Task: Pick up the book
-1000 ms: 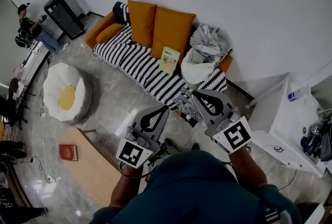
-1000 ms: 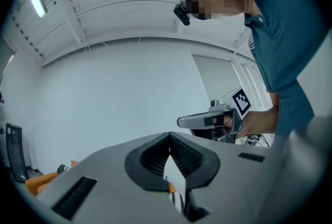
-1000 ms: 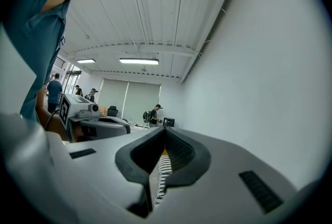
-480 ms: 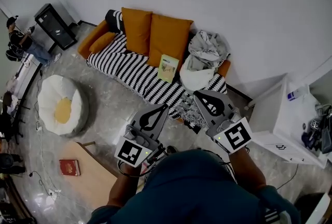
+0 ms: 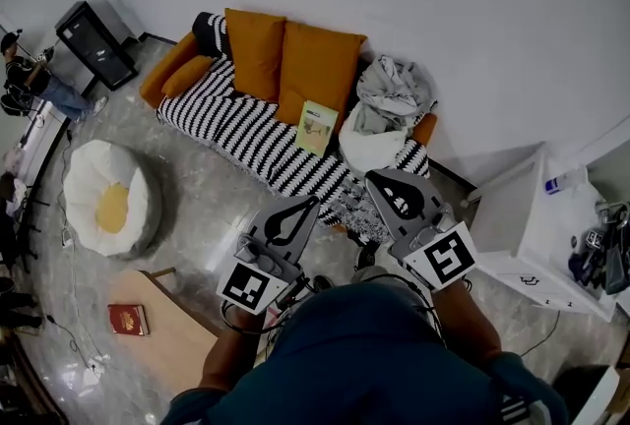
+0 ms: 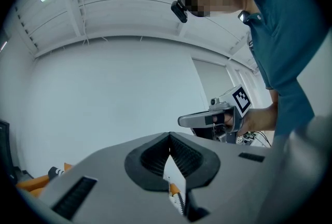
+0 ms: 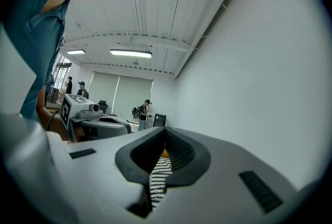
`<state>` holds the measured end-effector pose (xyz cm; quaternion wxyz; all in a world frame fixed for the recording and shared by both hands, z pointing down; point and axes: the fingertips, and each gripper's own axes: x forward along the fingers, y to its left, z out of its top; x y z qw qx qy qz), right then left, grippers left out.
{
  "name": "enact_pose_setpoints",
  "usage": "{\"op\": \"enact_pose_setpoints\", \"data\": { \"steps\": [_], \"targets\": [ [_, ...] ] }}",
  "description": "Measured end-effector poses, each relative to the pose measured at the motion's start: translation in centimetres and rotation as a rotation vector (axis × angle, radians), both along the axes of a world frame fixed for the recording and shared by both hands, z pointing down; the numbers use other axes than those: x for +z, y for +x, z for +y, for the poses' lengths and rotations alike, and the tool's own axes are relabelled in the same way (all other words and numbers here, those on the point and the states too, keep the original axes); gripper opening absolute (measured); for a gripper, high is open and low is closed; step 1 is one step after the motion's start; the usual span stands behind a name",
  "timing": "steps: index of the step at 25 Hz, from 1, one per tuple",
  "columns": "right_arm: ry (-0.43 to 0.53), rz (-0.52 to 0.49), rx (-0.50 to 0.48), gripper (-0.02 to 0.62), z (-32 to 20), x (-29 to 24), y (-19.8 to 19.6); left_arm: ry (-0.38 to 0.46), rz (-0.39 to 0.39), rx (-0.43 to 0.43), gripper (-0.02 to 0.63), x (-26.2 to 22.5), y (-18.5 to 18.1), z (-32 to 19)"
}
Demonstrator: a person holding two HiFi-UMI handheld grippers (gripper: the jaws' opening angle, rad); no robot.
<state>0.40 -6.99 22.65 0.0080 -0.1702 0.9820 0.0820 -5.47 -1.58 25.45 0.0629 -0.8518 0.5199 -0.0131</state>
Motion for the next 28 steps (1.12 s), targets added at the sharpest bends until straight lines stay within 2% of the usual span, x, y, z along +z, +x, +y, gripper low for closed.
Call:
{"op": "enact_pose_setpoints", "data": {
  "steps": [4, 10, 18, 23, 28],
  "targets": [
    [-0.007, -0.013, -0.041, 0.014, -2.5, 0.2, -0.4, 0.0, 0.009, -0.036, 0.003, -0.3, 0.1, -2.3],
    [0.001, -0.018, -0.113, 0.014, -6.5, -0.1, -0.7, -0.004, -0.021, -0.092, 0.003, -0.6, 0.4, -6.2],
    [-0.016, -0.003, -0.187, 0.014, -9.6, 0.7, -0.9, -0.008, 0.0, -0.157, 0.003, -0.1, 0.9, -9.2],
    [-0.033, 0.001, -0.159, 0.014, -11.7, 1.6, -1.5, -0.05, -0.01, -0.147, 0.003, 1.3, 0.0, -10.5],
    [-0.06, 0.012, -0.142, 0.014, -12.6, 1.9, -3.5, -0.05, -0.009, -0.106, 0.003, 0.9, -1.8, -12.4]
  ]
}}
